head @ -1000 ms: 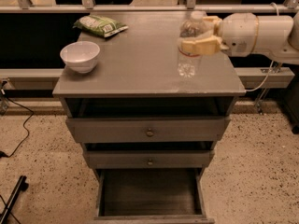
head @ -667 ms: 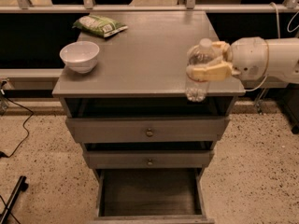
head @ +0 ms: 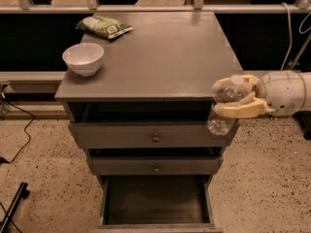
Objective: Place water bottle into bottom drawer
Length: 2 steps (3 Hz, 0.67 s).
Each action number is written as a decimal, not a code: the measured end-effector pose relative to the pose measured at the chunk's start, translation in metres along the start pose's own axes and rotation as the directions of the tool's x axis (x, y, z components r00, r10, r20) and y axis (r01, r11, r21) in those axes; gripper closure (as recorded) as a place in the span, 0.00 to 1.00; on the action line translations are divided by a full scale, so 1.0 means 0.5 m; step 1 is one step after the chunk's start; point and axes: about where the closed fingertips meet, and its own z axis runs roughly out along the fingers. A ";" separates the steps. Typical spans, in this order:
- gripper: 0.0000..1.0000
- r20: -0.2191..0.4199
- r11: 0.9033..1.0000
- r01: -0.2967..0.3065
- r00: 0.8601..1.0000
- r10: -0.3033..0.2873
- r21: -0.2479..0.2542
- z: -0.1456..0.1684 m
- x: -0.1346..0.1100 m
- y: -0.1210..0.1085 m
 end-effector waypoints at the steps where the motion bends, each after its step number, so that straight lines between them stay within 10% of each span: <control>1: 1.00 0.000 1.000 0.000 1.000 0.000 0.000 0.000 0.000 0.000; 2: 1.00 0.027 0.999 -0.031 0.999 0.031 0.026 0.012 0.058 0.004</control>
Offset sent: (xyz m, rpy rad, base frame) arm 0.0048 -0.0038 -0.0876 0.0936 0.0677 -0.0909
